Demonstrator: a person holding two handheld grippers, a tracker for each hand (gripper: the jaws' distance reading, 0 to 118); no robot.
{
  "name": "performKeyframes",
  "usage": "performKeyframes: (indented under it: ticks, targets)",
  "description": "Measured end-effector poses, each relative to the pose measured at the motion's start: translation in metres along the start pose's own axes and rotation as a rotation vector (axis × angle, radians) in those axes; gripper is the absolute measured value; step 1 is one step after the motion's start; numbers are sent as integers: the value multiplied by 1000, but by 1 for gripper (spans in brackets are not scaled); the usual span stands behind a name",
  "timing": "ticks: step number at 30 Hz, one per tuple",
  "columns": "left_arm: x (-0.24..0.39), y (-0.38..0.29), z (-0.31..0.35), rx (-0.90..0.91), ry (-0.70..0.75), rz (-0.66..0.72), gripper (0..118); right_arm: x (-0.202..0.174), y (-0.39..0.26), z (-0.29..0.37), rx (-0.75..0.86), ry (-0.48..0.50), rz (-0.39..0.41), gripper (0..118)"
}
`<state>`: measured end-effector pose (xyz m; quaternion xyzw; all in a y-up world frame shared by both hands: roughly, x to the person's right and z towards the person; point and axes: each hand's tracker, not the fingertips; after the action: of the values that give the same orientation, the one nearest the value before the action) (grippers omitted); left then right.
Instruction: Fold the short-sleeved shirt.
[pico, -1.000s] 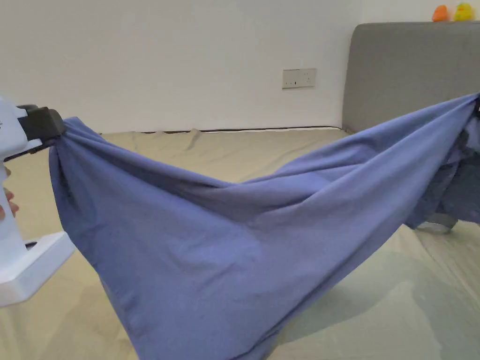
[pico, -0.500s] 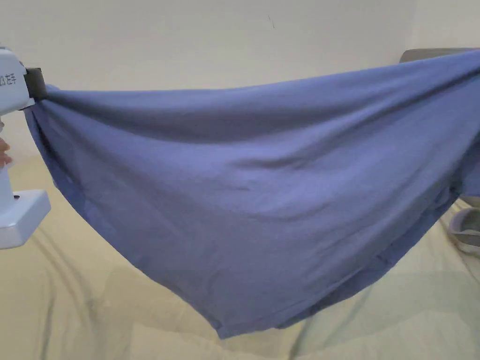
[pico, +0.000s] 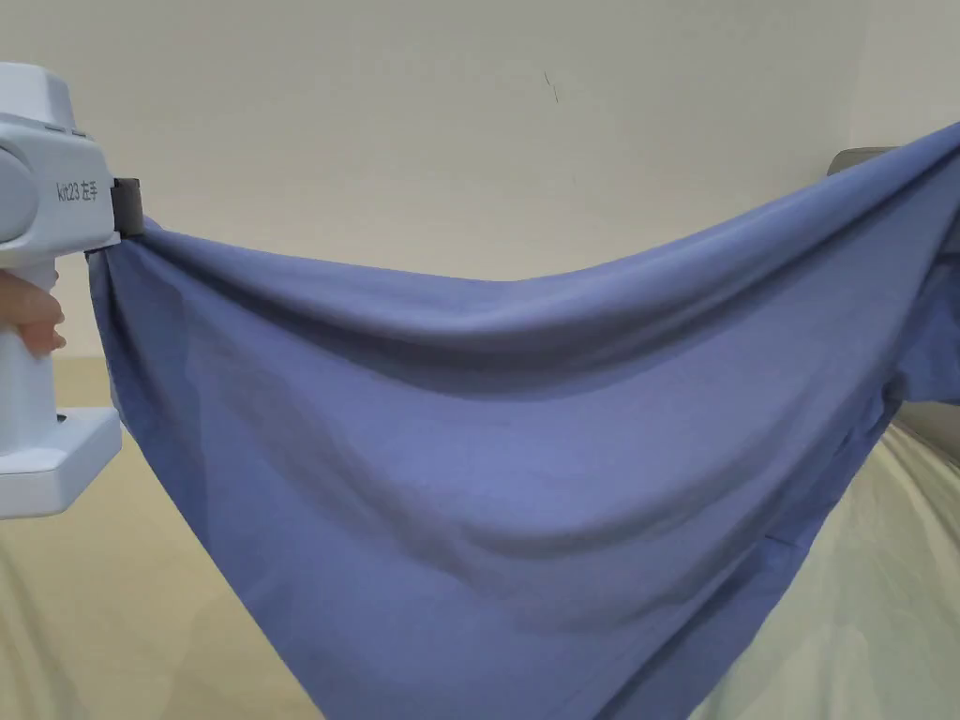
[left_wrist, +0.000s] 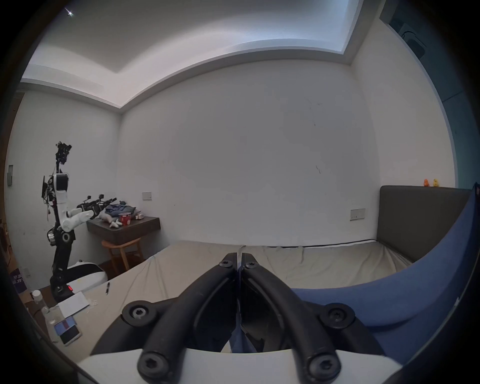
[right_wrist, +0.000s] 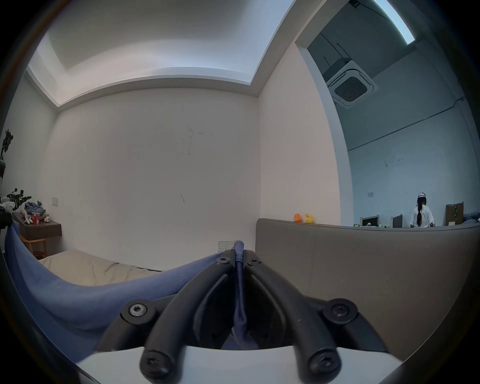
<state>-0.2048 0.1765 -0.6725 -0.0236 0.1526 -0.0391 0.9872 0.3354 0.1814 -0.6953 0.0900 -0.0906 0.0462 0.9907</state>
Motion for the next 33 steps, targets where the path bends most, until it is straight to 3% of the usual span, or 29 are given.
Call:
performKeyframes:
  ticks: [3, 10, 11, 13, 17, 18, 20, 21, 22, 23, 25, 29, 33]
  targets:
    - [0, -9, -31, -4, -22, 90, 0, -10, -19, -16, 8, -2, -51, 4]
    - [-3, -58, -47, -77, -36, 69, 0, -15, -75, -7, -21, 40, -28, 4]
    - [-4, -66, -44, -93, -43, 68, 0, -11, -84, -2, -65, 62, -85, 4]
    - [-4, -80, -34, -113, -14, 44, 0, -3, -95, 15, -70, 66, -111, 4]
    - [-12, -107, 7, -132, -41, 18, 0, 6, -111, 68, -164, 71, -64, 4]
    - [-17, -112, 16, -155, -51, 30, 0, 8, -119, 83, -213, 54, -127, 4]
    - [-19, -123, 43, -205, -64, 68, 0, 15, -125, 116, -225, 74, -120, 4]
    - [-24, -129, 56, -210, -87, 78, 0, 13, -130, 137, -309, 29, -195, 4]
    - [-28, -136, 75, -211, -77, 75, 0, 13, -127, 158, -248, 46, -134, 4]
    - [-29, -142, 92, -215, -75, 83, 0, 14, -133, 177, -297, 33, -156, 4]
    - [-36, -155, 127, -239, -74, 87, 0, 14, -134, 209, -313, 55, -115, 4]
    - [-45, -195, 188, -344, -9, 142, 0, 21, -149, 277, -443, 32, -151, 4]
    - [-41, -239, 238, -409, 13, 109, 0, 19, -175, 325, -552, 53, -56, 4]
